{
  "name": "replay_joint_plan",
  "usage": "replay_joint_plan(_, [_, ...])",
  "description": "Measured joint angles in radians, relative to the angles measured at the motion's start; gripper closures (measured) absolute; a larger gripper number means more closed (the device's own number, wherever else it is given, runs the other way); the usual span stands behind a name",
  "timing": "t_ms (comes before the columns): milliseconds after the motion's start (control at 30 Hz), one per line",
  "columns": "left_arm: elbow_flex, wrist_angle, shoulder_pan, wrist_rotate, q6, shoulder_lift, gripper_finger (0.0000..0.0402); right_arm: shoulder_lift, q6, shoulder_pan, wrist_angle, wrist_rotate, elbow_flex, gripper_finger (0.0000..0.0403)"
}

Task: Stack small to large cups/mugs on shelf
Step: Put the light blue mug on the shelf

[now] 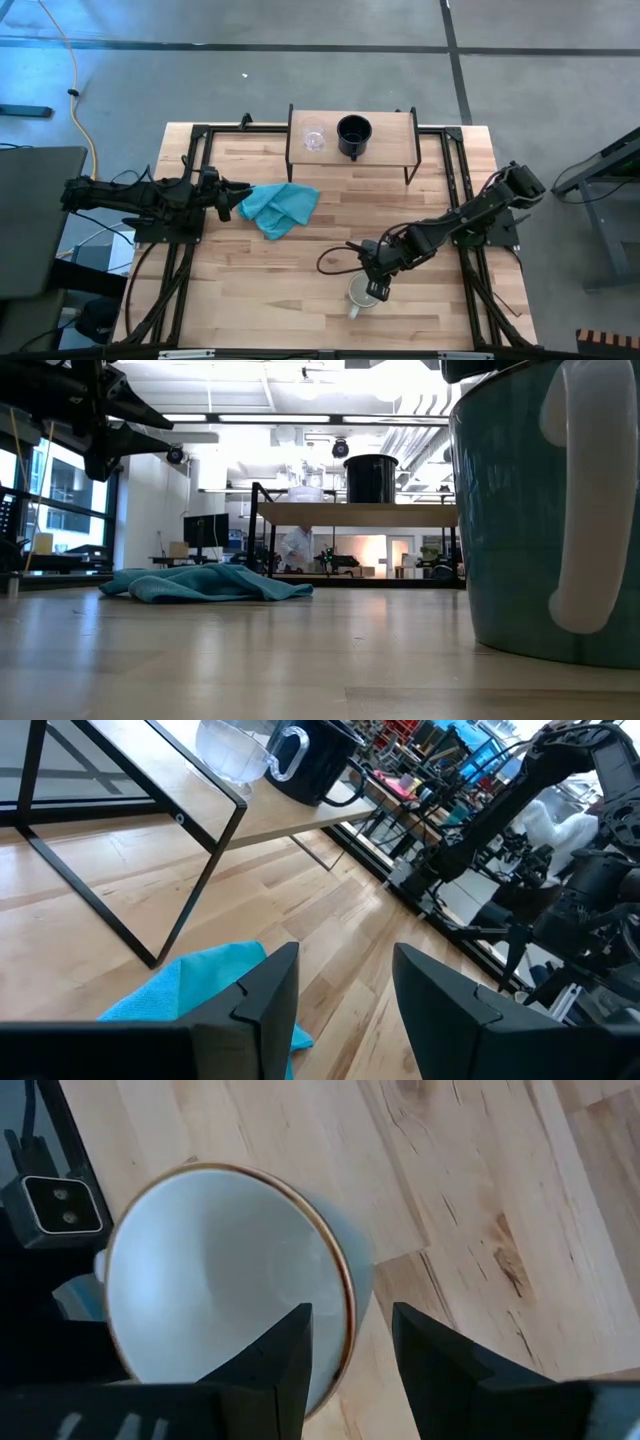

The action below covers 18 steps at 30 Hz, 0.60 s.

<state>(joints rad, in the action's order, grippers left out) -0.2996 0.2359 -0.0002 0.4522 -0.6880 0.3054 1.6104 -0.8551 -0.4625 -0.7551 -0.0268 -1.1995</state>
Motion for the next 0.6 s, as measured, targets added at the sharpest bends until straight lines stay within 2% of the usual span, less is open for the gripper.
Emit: replay_joint_plan(600, [0.0,0.001,0.0,0.0,0.002,0.0,0.025,0.02,0.007,0.004,0.011,-0.008,0.005,0.0279])
